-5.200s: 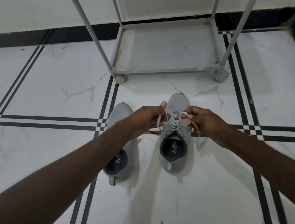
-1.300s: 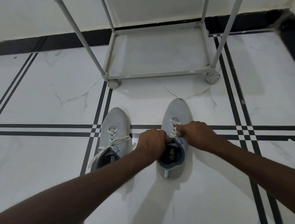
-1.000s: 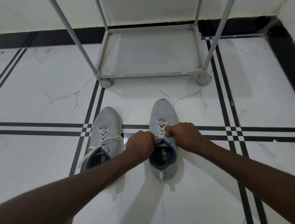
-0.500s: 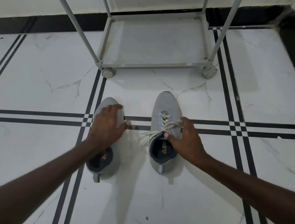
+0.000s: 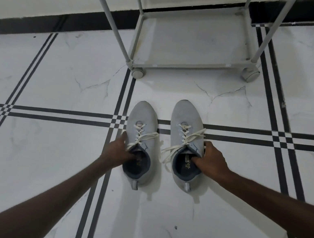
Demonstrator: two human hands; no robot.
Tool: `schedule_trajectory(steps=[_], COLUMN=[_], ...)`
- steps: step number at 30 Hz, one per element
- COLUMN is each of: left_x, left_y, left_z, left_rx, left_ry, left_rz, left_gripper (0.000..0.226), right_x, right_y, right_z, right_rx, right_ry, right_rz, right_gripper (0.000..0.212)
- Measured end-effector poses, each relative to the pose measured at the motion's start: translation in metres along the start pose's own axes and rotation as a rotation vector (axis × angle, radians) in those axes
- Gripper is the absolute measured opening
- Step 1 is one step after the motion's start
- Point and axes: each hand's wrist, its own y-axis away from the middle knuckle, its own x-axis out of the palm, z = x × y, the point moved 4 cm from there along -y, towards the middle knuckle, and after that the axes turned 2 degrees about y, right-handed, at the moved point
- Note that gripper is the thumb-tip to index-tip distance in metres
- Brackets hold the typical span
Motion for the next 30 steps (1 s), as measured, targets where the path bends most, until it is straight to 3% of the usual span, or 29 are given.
schedule_trajectory(steps=[7, 13, 19, 26, 30], left_x=[0.015, -0.033, -0.134, -0.282, -0.357], left_y=[0.011, 0.053, 0.117, 0.201, 0.235], left_z=[-0.024, -0.086, -0.179, -0.298, -0.356], left_rx=[-0.018, 0.068, 0.149, 0.182, 0.193], left_ry=[0.178, 0.228, 0.286, 0.402, 0.454], left_rz=[0.033, 0.038, 0.003, -0.085, -0.112], left_gripper=[0.077, 0.072, 0.064, 0.055, 0.059], right_x=[-0.003, -0.082, -0.209, -0.357, -0.436], right_y=[0.009, 0.05, 0.107, 0.178, 0.2], right_z=[0.015, 0.054, 0.136, 0.241, 0.301], right_rx=[-0.03, -0.028, -0.088, -0.1, -0.145], right_ry=[-0.03, -0.044, -0.095, -0.158, -0.137], right_rz=[-0.028, -0.054, -0.123, -0.195, -0.18], right_gripper=[0.041, 0.033, 0.023, 0.027, 0.021])
